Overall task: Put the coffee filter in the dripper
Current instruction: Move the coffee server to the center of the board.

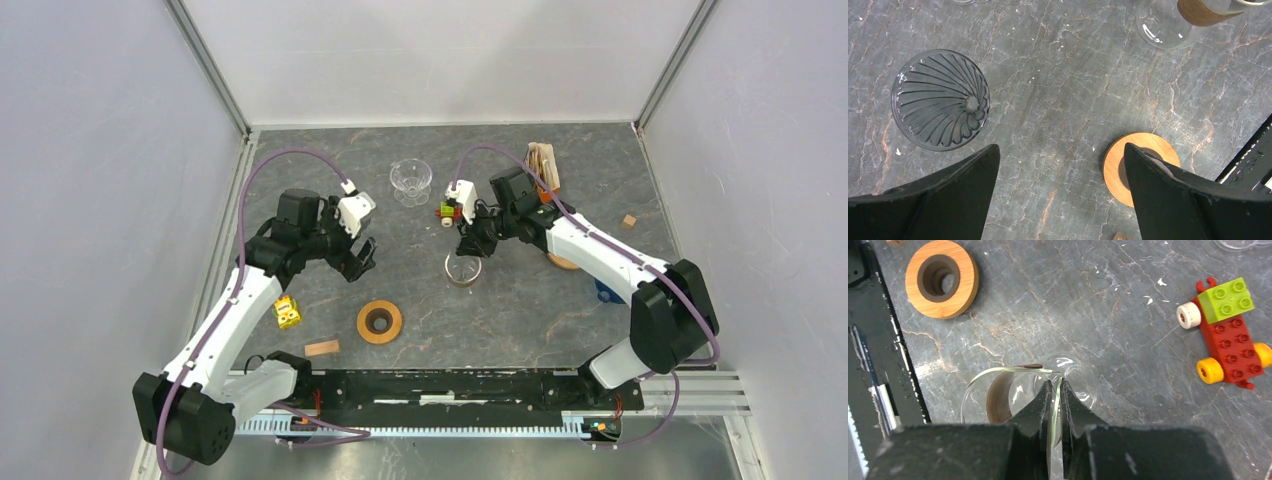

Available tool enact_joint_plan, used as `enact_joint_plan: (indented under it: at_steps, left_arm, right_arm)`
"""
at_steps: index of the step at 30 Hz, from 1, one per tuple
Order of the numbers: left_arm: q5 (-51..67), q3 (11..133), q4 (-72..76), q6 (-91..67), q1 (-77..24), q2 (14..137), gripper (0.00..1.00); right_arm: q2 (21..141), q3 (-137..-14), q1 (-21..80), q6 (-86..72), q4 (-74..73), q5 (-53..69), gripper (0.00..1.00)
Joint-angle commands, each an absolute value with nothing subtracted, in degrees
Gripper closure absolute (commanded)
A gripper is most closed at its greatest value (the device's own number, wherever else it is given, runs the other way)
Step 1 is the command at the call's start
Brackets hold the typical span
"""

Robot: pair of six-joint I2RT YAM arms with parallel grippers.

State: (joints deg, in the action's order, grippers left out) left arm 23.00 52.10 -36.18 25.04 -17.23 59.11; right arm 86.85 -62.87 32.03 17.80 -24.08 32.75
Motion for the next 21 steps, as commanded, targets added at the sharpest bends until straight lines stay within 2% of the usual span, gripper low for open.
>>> enact_joint_plan:
  at_steps: [1, 9, 14, 18, 21]
  left_arm:
    - [24.3, 51.9, -37.0, 27.7, -17.6, 59.0, 0.00]
    - [20.7, 50.0, -39.9, 31.1, -20.4, 59.8, 0.00]
    - [15.8, 47.7, -40.1, 32.6, -23.0, 59.8, 0.00]
    - [13.7, 46.9, -40.9, 33.4, -24.4, 60.8, 0.00]
    - [12.4, 46.9, -40.9, 32.6, -25.0, 62.4, 0.00]
  right_arm:
    - [87.0, -61.4, 32.2, 16.7, -24.4, 36.5, 1.00]
    - [86.3, -58.3, 33.6, 14.9, -20.7, 37.7, 1.00]
    - [86.9, -59.0, 34.1, 14.7, -20.8, 38.1, 0.95]
    - [87.1, -60.4, 34.1, 14.9, -21.8, 37.3, 0.83]
    - [87.1, -62.0, 34.1, 15.6, -23.0, 35.7, 0.68]
